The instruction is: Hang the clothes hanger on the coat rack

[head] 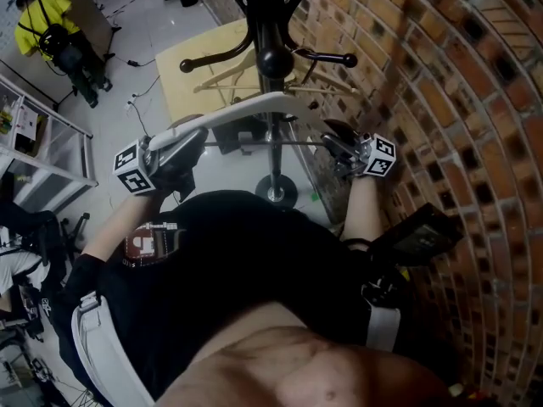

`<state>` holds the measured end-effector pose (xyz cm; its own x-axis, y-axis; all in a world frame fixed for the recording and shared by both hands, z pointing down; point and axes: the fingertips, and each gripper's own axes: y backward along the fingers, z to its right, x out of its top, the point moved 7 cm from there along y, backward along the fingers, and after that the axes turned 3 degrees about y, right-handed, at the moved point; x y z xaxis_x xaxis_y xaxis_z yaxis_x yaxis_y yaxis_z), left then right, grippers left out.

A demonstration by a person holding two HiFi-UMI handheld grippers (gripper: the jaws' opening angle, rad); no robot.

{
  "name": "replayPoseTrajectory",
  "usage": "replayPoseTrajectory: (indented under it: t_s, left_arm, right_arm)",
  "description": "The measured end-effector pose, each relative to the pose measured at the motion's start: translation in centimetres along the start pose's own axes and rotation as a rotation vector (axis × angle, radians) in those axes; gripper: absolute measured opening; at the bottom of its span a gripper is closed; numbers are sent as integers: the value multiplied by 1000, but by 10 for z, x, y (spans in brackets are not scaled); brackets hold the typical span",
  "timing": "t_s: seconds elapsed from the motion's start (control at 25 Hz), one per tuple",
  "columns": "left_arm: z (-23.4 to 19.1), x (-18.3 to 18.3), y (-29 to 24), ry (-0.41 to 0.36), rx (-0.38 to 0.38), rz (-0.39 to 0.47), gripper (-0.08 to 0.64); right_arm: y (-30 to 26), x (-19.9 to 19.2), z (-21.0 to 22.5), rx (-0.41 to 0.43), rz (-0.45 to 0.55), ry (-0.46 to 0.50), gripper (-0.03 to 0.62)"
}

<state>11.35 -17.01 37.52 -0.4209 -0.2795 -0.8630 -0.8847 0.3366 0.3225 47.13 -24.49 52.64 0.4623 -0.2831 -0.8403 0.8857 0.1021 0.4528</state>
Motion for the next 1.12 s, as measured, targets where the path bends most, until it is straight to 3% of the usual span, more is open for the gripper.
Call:
replayPoseTrajectory:
  t_s: [0.44, 0.68, 0.84, 1.12]
  left_arm:
    - [-14, -19, -4, 96, -31, -77, 100]
    - [-16, -34, 2, 137, -127, -152, 109]
    - [-22, -45, 11, 173, -194, -204, 163]
    - [-36, -54, 32, 236, -284, -191, 215]
  right_arm:
    - [18, 4, 12, -169, 76, -32, 256]
    - [35, 4, 12, -264, 99, -26, 284]
    - [53, -1, 8, -349, 65, -24, 275]
    - [78, -15, -16, -493, 17, -21, 268]
